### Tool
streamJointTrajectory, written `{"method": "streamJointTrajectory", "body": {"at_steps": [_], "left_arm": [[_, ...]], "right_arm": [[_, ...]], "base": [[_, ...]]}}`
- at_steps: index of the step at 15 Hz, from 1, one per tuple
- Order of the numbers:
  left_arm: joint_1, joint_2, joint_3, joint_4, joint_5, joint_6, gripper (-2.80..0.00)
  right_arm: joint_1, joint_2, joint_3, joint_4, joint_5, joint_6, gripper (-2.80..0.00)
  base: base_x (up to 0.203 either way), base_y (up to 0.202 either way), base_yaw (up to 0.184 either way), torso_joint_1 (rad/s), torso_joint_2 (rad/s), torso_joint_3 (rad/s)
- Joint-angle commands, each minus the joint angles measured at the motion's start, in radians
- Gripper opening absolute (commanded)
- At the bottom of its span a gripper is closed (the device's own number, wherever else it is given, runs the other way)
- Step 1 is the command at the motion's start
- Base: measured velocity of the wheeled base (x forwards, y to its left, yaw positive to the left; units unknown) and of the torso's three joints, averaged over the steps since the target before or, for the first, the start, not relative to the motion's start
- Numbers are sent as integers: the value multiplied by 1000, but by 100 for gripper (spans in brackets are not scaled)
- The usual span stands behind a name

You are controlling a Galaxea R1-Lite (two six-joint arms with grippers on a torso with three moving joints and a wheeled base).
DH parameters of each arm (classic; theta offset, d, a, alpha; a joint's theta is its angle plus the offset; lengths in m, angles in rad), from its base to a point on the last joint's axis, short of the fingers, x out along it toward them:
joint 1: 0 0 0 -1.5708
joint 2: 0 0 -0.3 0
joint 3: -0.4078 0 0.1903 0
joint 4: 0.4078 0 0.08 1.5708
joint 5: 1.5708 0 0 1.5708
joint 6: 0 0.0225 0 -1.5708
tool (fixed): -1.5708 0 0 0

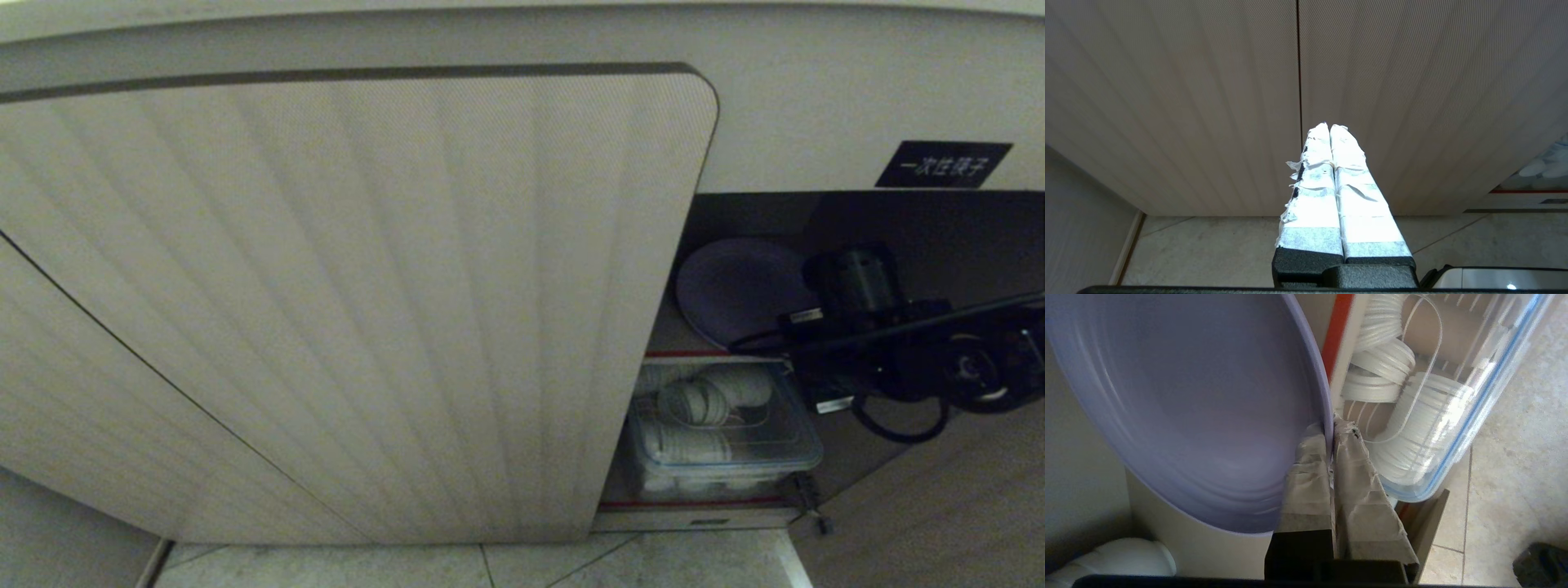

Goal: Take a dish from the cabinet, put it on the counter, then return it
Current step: Put it back into the cabinet

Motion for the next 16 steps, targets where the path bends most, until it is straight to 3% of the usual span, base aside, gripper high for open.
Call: {"method": "streamJointTrajectory", "body": {"at_steps": [1,16], "left_arm": [[0,0,0,0,0,0,-280],[0,0,0,0,0,0,-280]], "right_arm": [[1,18,-15,-2,-13,8,-280],[-2,53,-99,-1,-27,7,-280]], "base": [[0,0,0,0,0,0],[0,0,0,0,0,0]]}}
